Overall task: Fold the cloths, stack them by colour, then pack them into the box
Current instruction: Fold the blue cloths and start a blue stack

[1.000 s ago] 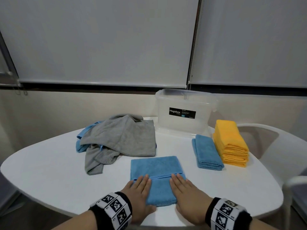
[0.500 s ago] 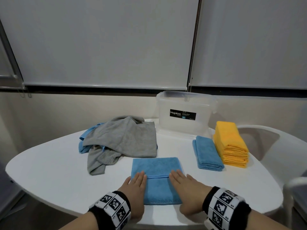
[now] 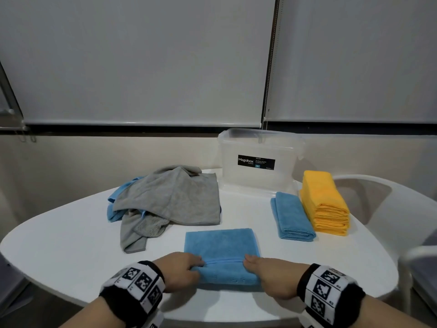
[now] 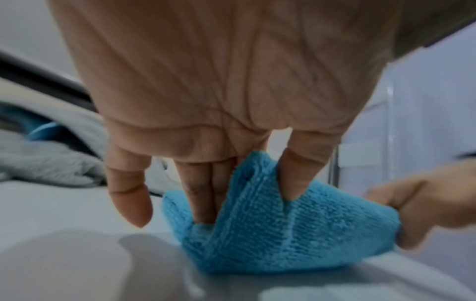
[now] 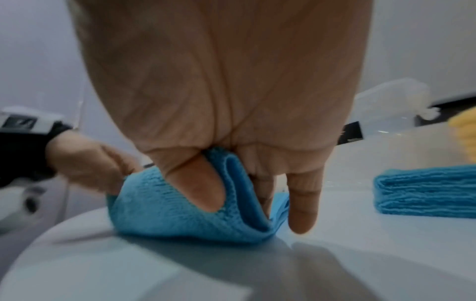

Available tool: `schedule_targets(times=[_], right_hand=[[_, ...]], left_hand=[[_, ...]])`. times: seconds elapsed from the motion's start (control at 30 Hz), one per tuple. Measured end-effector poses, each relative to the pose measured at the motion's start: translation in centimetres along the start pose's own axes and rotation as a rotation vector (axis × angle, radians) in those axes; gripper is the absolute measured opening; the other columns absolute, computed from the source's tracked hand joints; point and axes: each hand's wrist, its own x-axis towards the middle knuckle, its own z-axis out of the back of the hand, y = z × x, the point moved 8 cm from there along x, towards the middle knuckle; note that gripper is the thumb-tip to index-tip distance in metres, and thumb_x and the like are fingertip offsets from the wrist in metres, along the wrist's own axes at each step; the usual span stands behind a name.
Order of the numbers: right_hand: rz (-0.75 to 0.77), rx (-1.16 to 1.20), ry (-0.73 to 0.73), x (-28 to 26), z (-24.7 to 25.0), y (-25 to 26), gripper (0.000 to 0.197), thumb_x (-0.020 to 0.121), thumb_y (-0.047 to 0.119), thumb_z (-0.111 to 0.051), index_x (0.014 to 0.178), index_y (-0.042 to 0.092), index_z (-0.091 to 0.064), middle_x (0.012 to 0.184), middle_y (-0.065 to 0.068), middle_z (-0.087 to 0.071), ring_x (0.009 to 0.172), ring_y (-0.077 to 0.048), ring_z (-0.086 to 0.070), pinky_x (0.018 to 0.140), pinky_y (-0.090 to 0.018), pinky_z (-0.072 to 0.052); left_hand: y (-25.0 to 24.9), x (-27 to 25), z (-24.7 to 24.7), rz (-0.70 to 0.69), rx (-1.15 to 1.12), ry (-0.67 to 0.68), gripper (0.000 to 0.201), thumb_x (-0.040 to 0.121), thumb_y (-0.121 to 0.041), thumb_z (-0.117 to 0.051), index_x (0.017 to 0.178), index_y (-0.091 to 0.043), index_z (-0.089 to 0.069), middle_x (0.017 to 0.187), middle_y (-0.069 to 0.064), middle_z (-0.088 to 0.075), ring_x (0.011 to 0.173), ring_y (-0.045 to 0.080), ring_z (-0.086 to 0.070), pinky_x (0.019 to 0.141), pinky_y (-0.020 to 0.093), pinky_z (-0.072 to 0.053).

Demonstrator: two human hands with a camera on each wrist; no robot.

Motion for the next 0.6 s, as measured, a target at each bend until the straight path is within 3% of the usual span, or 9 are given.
schedule_targets(times=[0.03, 0.1, 0.17, 0.23, 0.37, 0.47, 0.53, 0.6], right_hand=[[-0.013, 0.062, 0.001, -0.2, 0.4, -0.3, 0.054, 0.092, 0.001, -0.035, 0.146, 0.0, -0.027, 0.153, -0.017, -0.026, 0.138, -0.032, -0.031, 0.115, -0.036, -0.025], [-0.036, 0.205, -0.044, -0.3, 1.7, -1.4, 0.038, 0.088, 0.008, -0.04, 0.123, 0.007, -0.054, 0.123, -0.013, -0.055, 0.112, -0.028, -0.053, 0.093, -0.034, -0.042], [-0.082, 0.381, -0.135, -0.1, 3.2, -2.7, 0.016, 0.077, 0.02, -0.048, 0.085, 0.013, -0.06, 0.088, -0.003, -0.058, 0.083, -0.018, -0.053, 0.071, -0.03, -0.039], [-0.133, 0.595, -0.225, 0.5, 4.1, -3.9, 0.01, 0.069, 0.028, -0.051, 0.066, 0.018, -0.049, 0.071, 0.001, -0.048, 0.068, -0.014, -0.044, 0.061, -0.027, -0.033], [-0.251, 0.791, -0.298, 2.4, 4.2, -5.7, 0.018, 0.092, 0.02, -0.048, 0.074, 0.016, -0.049, 0.067, 0.0, -0.046, 0.06, -0.013, -0.042, 0.053, -0.022, -0.033], [-0.307, 0.786, -0.304, 3.5, 4.4, -6.2, 0.021, 0.096, 0.022, -0.044, 0.076, 0.015, -0.047, 0.063, -0.002, -0.048, 0.052, -0.013, -0.044, 0.047, -0.022, -0.035], [-0.354, 0.747, -0.286, 4.1, 4.3, -6.5, 0.022, 0.098, 0.025, -0.042, 0.079, 0.015, -0.047, 0.067, -0.004, -0.052, 0.053, -0.016, -0.048, 0.048, -0.024, -0.04], [-0.395, 0.718, -0.285, 4.8, 4.1, -6.9, 0.02, 0.098, 0.027, -0.041, 0.09, 0.011, -0.05, 0.071, -0.007, -0.054, 0.056, -0.02, -0.052, 0.05, -0.026, -0.044]], left_hand=[[0.4, -0.1, 0.5, 0.013, -0.059, -0.012, 0.037, 0.082, -0.034, -0.045, 0.11, -0.019, -0.063, 0.116, -0.001, -0.062, 0.11, 0.017, -0.056, 0.095, 0.026, -0.043], [1.3, -0.1, 1.4, 0.043, -0.178, -0.063, 0.022, 0.078, -0.037, -0.05, 0.084, -0.02, -0.061, 0.086, -0.004, -0.061, 0.084, 0.012, -0.057, 0.073, 0.021, -0.043], [2.4, 0.4, 2.0, 0.087, -0.283, -0.127, 0.023, 0.089, -0.035, -0.053, 0.072, -0.02, -0.05, 0.074, -0.007, -0.051, 0.069, 0.007, -0.048, 0.062, 0.018, -0.036], [3.6, 1.0, 2.5, 0.166, -0.401, -0.186, 0.024, 0.096, -0.034, -0.05, 0.077, -0.02, -0.05, 0.078, -0.006, -0.053, 0.071, 0.008, -0.049, 0.062, 0.02, -0.035], [4.7, 2.6, 2.9, 0.31, -0.465, -0.261, 0.039, 0.098, -0.048, -0.038, 0.099, -0.013, -0.054, 0.095, 0.003, -0.058, 0.081, 0.017, -0.054, 0.064, 0.027, -0.037], [4.6, 3.8, 2.5, 0.366, -0.546, -0.23, 0.04, 0.099, -0.043, -0.04, 0.113, -0.009, -0.058, 0.116, 0.01, -0.063, 0.088, 0.018, -0.056, 0.064, 0.027, -0.037], [4.8, 4.3, 2.7, 0.398, -0.491, -0.213, 0.037, 0.1, -0.034, -0.041, 0.119, -0.007, -0.057, 0.129, 0.014, -0.058, 0.103, 0.023, -0.057, 0.07, 0.027, -0.037], [5.4, 4.9, 2.9, 0.435, -0.388, -0.206, 0.041, 0.103, -0.028, -0.033, 0.129, -0.002, -0.052, 0.136, 0.017, -0.052, 0.122, 0.027, -0.051, 0.085, 0.027, -0.039]])
